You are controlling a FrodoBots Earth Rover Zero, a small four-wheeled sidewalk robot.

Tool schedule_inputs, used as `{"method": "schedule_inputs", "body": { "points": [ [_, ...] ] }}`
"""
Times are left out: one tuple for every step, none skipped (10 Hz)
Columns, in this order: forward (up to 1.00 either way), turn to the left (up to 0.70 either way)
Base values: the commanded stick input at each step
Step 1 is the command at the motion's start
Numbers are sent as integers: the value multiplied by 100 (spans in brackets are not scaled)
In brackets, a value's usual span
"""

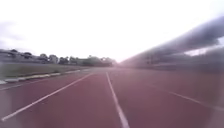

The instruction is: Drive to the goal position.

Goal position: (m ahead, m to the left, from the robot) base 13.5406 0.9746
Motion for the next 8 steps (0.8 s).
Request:
{"method": "schedule_inputs", "body": {
  "points": [
    [70, 0],
    [70, 0],
    [70, 0],
    [70, 0],
    [70, 0],
    [70, 0],
    [70, 0],
    [70, 0]
  ]
}}
